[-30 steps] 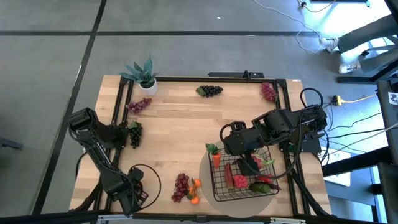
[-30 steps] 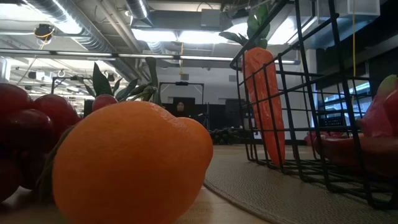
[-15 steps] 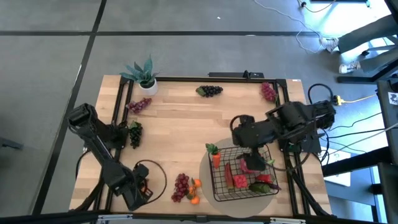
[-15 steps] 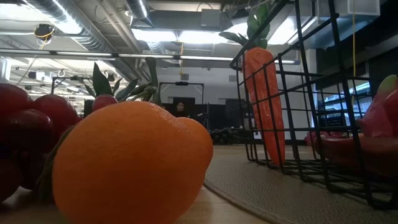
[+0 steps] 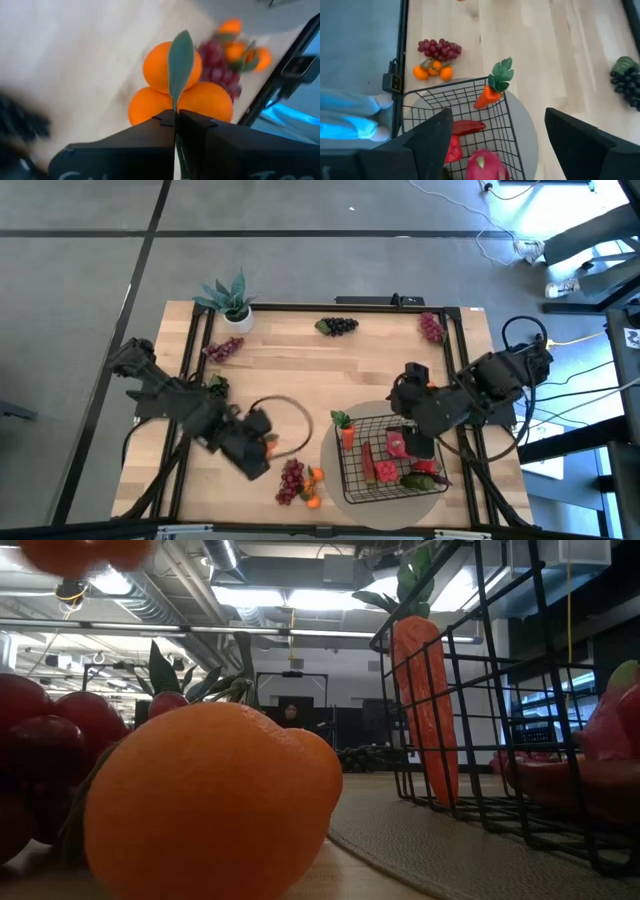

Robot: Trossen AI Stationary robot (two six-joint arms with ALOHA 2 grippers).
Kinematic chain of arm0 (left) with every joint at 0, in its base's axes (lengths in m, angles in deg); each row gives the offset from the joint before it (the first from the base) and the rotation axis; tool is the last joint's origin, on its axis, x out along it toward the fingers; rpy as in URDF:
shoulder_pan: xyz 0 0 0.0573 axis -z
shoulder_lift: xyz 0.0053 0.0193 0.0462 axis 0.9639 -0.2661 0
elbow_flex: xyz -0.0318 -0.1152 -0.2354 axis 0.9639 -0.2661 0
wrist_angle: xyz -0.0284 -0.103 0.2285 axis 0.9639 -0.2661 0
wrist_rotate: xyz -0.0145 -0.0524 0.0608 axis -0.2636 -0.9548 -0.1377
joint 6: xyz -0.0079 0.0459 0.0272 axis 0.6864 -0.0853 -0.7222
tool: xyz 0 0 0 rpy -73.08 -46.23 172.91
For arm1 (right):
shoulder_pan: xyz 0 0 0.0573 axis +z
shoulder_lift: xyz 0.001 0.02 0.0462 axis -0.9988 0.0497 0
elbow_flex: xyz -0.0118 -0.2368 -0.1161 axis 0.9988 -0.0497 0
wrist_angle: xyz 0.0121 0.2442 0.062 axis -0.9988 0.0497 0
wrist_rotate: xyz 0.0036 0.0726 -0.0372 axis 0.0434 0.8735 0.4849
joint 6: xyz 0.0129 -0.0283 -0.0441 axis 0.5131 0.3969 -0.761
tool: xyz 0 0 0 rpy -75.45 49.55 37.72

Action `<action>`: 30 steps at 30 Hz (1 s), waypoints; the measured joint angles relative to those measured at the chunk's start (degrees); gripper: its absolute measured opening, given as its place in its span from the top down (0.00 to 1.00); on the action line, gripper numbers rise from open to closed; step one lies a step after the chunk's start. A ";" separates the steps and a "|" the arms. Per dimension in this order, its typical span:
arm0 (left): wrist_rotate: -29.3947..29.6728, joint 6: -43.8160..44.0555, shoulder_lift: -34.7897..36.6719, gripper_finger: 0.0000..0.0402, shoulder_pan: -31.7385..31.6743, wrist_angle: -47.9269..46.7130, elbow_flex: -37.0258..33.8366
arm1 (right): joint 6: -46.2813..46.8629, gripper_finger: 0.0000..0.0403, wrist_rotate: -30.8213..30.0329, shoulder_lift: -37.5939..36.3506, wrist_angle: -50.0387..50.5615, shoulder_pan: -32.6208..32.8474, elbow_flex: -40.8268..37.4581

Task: Build produce basket
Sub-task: Put the bottom left orange into the wire basket

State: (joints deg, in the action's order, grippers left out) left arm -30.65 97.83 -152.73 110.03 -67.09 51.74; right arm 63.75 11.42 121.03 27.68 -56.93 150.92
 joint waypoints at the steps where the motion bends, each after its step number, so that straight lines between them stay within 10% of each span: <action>1: 0.06 -3.08 0.00 1.00 -1.67 -0.03 1.09 | 0.91 0.26 -0.93 -0.18 0.61 0.41 -0.02; 15: 0.12 -36.79 -1.16 1.00 -14.43 27.15 4.92 | 7.50 0.26 -14.55 -1.09 0.85 4.79 -0.08; 30: -9.12 -54.55 -14.65 1.00 -17.77 49.03 4.92 | 7.18 0.26 -11.81 -1.09 0.85 4.81 -0.06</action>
State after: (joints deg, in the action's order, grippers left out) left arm -39.77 43.28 -167.38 92.26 -18.07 56.66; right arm 70.92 -0.39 119.94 28.52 -52.13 150.85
